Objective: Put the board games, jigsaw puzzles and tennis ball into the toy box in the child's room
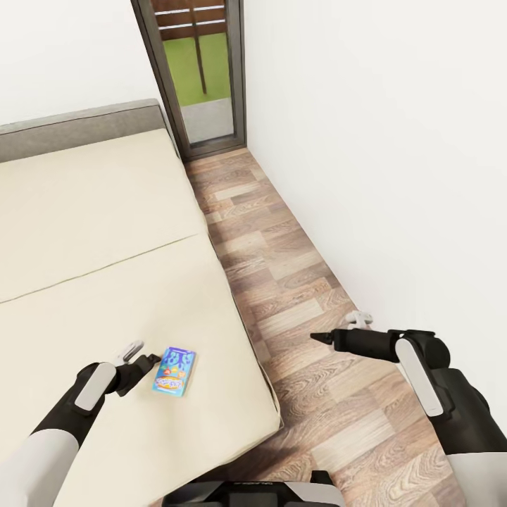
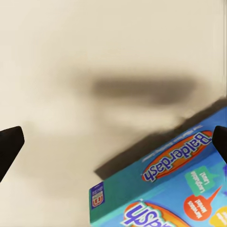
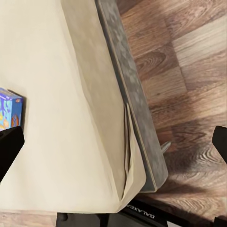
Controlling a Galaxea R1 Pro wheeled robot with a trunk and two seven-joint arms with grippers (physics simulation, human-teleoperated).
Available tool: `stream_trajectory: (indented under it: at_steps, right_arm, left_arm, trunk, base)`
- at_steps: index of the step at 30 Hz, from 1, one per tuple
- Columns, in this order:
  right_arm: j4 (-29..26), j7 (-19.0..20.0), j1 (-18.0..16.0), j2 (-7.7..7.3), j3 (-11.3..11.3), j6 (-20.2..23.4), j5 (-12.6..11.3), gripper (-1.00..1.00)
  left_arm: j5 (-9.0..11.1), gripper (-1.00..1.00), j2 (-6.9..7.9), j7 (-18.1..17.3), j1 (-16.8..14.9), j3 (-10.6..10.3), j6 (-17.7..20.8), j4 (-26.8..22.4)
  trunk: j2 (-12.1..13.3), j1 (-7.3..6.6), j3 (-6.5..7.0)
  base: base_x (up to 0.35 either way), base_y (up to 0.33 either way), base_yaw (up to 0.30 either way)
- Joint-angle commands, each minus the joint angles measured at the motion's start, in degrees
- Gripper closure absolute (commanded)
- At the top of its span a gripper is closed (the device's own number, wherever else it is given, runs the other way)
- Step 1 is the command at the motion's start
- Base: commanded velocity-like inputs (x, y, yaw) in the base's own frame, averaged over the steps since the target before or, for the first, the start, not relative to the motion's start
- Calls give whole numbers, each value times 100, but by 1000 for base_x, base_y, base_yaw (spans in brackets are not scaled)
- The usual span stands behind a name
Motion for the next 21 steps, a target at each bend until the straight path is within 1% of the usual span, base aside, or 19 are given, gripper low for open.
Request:
stream_trajectory:
  at_steps: [1,6,15,21]
  right_arm:
    - [-3,58,-3,-3,2,12,59,-100]
    - [-13,58,-3,1,-17,12,59,-100]
    - [-18,58,-3,4,-27,12,59,-100]
    - [-19,58,-3,3,-29,12,59,-100]
  left_arm:
    - [60,-100,-1,50,-1,6,21,-10]
    - [61,-100,-4,-44,0,6,21,-8]
    - [58,-100,-6,-109,3,6,21,-10]
    - [56,-100,-5,-123,3,6,21,-11]
  trunk:
    - [-3,1,-4]
    - [-3,1,-4]
    - [-3,1,-4]
    - [-3,1,-4]
  base:
    - [0,0,0]
    - [0,0,-36]
    - [0,0,-152]
    - [0,0,-85]
